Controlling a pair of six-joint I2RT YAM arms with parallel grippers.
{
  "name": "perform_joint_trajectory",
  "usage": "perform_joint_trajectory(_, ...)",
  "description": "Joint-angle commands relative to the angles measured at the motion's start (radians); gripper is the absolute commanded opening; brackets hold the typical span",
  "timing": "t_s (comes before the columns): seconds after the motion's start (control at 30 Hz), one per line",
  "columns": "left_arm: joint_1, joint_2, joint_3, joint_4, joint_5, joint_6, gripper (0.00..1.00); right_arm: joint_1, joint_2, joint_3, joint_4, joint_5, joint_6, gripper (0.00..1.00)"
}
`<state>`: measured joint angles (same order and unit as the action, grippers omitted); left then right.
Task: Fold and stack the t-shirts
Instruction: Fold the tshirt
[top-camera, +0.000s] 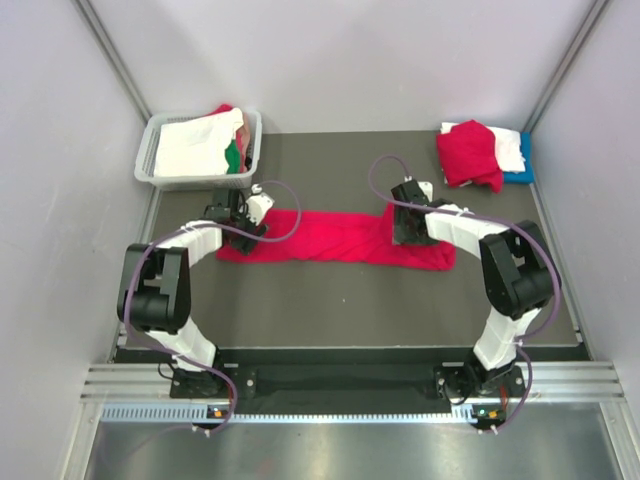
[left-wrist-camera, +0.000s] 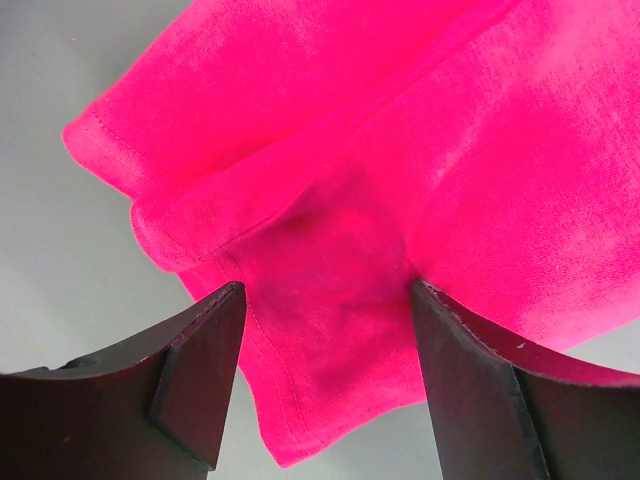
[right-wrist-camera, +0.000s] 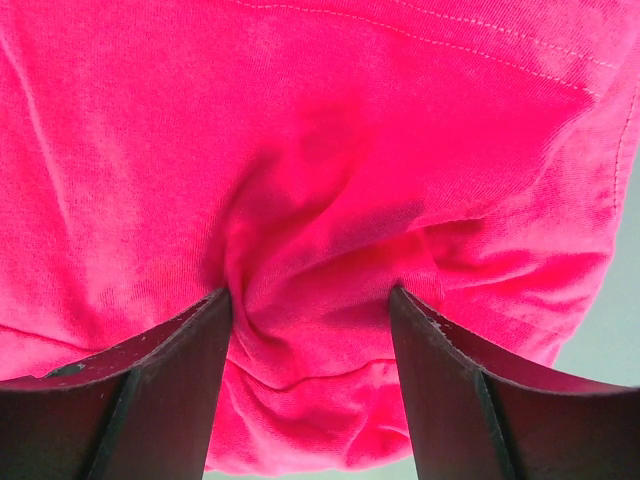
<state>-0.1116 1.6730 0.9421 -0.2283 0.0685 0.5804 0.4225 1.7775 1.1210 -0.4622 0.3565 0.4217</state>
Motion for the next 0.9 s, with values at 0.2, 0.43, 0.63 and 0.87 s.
perform_joint_trajectory(0.2, -0.008, -0.021, -0.123, -0.115, 0.037, 0.024, 0.72, -0.005, 0.019, 0.037, 0.037, -0.016, -0.018, 0.65)
perform_joint_trajectory(0.43, -0.023, -0.032, -0.120, -0.187, 0.074, 0.035, 0.72, 0.004, 0.195, 0.223, -0.019, -0.050, -0.070, 0.65)
perform_joint_trajectory(0.63, -0.049, -0.053, -0.124, -0.267, 0.100, 0.058, 0.72, 0.013, 0.264, 0.359, -0.061, -0.056, -0.080, 0.65)
perform_joint_trajectory(0.87, -0.111, -0.122, -0.080, -0.419, 0.154, 0.090, 0.72, 0.012, 0.336, 0.473, -0.081, -0.054, -0.110, 0.65)
